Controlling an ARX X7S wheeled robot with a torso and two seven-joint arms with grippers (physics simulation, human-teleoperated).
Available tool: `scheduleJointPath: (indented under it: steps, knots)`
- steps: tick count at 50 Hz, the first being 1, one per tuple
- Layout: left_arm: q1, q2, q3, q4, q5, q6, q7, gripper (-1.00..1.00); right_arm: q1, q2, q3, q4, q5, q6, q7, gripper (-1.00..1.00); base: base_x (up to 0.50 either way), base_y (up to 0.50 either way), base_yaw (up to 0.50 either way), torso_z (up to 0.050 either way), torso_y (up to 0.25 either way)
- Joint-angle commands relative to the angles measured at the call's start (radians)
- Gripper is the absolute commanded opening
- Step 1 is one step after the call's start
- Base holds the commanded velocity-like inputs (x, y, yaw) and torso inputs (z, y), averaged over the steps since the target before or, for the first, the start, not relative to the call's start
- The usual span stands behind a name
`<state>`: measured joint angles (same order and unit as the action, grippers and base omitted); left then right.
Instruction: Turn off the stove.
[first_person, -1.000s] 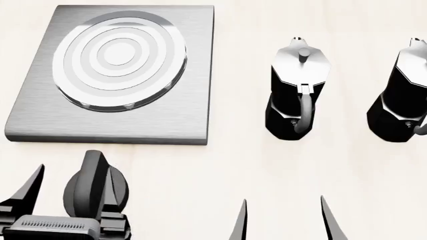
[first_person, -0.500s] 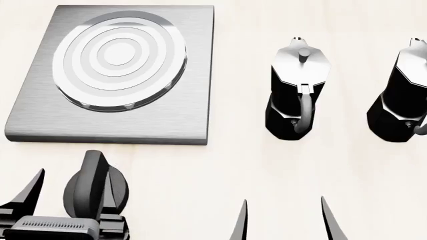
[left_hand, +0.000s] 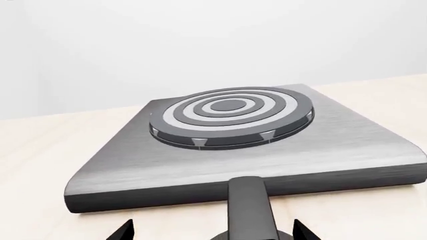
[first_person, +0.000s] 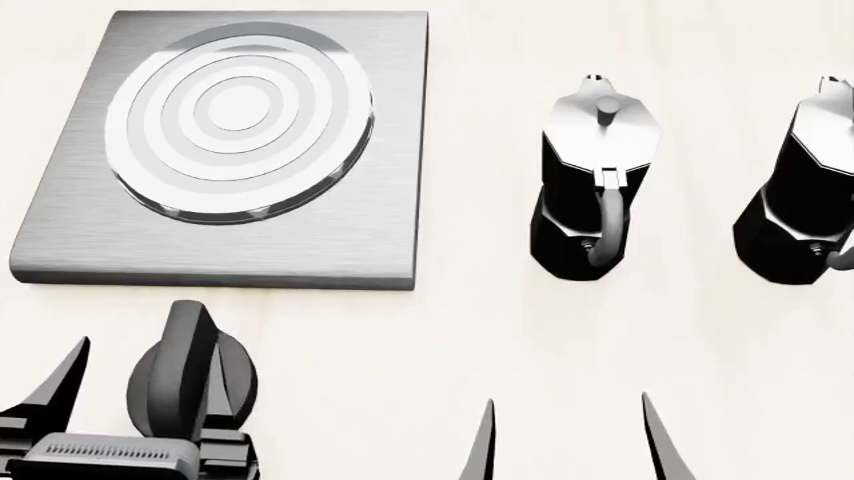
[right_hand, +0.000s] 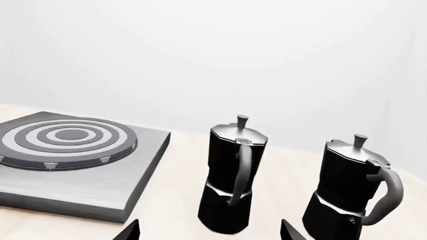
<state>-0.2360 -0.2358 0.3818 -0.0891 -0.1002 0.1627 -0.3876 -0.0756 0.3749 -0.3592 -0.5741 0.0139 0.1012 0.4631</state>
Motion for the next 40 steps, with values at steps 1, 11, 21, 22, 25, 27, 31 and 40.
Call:
scheduleJointPath:
  steps: [1,11,21,22,25,27,31,40]
  knots:
    - [0.009,-0.013,-0.013,-0.032,-0.025,0.002,-0.016,1.0,0.0,0.003,-0.002,0.0,0.0,0.0,0.003,1.0,0.0,0.0,0.0,0.0,0.0]
    - [0.028,-0.024,-0.022,-0.007,-0.039,-0.005,-0.026,1.0,-0.001,0.005,-0.004,-0.001,-0.001,0.0,0.007,1.0,0.0,0.0,0.0,0.0,-0.002]
    - [0.043,-0.033,-0.031,0.016,-0.066,-0.019,-0.027,1.0,0.001,0.006,-0.007,0.0,0.001,0.0,0.009,1.0,0.0,0.0,0.0,0.0,-0.001]
    - [0.043,-0.033,-0.032,0.014,-0.067,-0.019,-0.028,1.0,0.001,0.006,-0.007,0.002,0.002,-0.001,0.009,1.0,0.0,0.0,0.0,0.0,0.0]
    - [0.046,-0.036,-0.035,0.02,-0.074,-0.025,-0.03,1.0,0.003,0.006,-0.008,0.002,0.002,0.0,0.009,1.0,0.0,0.0,0.0,0.0,0.0]
    - [0.049,-0.037,-0.041,0.026,-0.095,-0.041,-0.026,1.0,0.003,0.007,-0.007,0.003,0.004,-0.001,0.009,1.0,0.0,0.0,0.0,0.0,0.0]
    - [0.053,-0.04,-0.045,0.028,-0.102,-0.045,-0.029,1.0,0.004,0.008,-0.007,0.004,0.005,-0.001,0.01,1.0,0.0,0.0,0.0,0.0,-0.003]
    - [0.053,-0.044,-0.054,0.008,-0.13,-0.058,-0.023,1.0,0.004,0.01,-0.01,0.003,0.004,-0.001,0.012,1.0,0.0,0.0,0.0,0.0,-0.001]
